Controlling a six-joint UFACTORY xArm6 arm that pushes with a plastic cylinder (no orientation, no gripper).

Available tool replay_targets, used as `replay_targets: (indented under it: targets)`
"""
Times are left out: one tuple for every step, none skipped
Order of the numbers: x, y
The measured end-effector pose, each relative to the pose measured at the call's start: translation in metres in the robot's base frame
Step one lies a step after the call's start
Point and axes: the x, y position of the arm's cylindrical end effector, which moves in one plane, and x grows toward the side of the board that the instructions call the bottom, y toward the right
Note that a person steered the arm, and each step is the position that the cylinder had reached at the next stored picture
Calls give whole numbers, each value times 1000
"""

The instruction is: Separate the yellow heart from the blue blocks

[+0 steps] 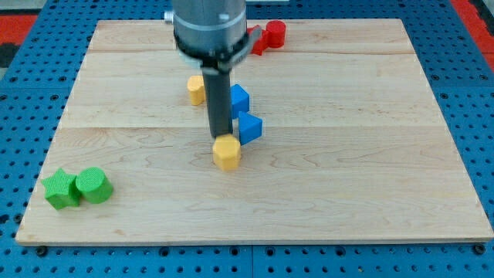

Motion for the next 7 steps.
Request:
replay_targets:
  targets:
    - [4, -1]
    - [27, 2]
    - [50, 27]
    - [62, 49]
    - [22, -25]
    - [-48, -93]
    - [-114, -110]
